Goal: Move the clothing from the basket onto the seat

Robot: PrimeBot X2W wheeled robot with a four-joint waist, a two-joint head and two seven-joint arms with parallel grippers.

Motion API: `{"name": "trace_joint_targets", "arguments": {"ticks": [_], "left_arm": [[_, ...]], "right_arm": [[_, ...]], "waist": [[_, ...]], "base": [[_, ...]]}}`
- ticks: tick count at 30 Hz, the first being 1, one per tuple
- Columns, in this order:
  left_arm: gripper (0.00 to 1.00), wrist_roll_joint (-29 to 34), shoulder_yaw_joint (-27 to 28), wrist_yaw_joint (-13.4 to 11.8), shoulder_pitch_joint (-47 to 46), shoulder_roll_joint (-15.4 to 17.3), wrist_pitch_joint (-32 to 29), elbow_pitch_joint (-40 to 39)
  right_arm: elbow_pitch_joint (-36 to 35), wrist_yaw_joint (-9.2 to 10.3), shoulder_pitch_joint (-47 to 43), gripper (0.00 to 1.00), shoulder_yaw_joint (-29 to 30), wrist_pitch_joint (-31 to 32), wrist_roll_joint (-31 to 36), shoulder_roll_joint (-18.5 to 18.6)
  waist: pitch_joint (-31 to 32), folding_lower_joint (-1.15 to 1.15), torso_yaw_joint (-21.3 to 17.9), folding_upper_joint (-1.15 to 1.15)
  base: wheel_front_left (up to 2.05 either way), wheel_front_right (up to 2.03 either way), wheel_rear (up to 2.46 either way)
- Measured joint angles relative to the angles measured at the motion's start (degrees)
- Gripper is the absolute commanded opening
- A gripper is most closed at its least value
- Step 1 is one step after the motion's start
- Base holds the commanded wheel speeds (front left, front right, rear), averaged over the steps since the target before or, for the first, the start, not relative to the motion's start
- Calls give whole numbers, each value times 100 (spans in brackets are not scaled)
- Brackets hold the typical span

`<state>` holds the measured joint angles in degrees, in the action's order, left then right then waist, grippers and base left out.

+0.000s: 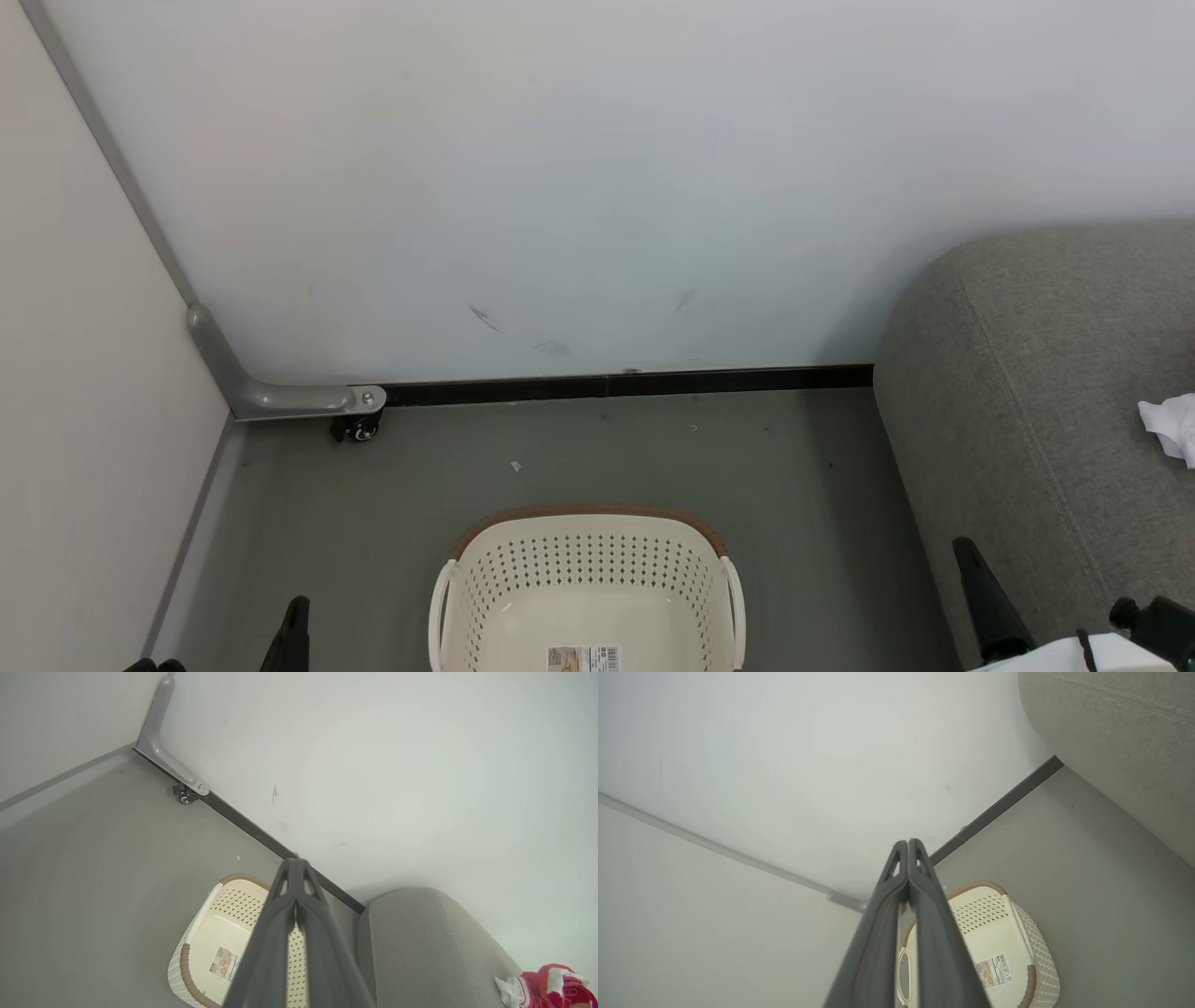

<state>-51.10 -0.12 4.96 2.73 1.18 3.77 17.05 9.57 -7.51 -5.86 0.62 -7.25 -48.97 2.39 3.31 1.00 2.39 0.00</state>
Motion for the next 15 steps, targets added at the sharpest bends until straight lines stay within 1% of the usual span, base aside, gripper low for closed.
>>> {"name": "trace_joint_targets", "arguments": {"ticks": [3, 8, 9, 15], "left_arm": [[0, -199, 30, 12, -1, 5, -53, -1], [0, -573, 68, 31, -31, 25, -137, -1], [0, -1488, 179, 80, -224, 40, -375, -13], [0, -1918, 235, 86, -277, 43, -488, -25]], "right_arm": [[16, 0, 50, 0, 12, 73, -255, 13], [65, 0, 58, 0, 29, 140, -694, 31], [211, 1, 289, 0, 65, 350, -1726, 112], [259, 1, 417, 0, 89, 455, -2229, 132]], "waist": [[-12, -7, -13, 0], [-45, -30, -35, 0], [-153, -82, -88, 0], [-201, -91, -114, 0]], "base": [[0, 0, 0], [0, 0, 0], [0, 0, 0], [0, 0, 0]]}}
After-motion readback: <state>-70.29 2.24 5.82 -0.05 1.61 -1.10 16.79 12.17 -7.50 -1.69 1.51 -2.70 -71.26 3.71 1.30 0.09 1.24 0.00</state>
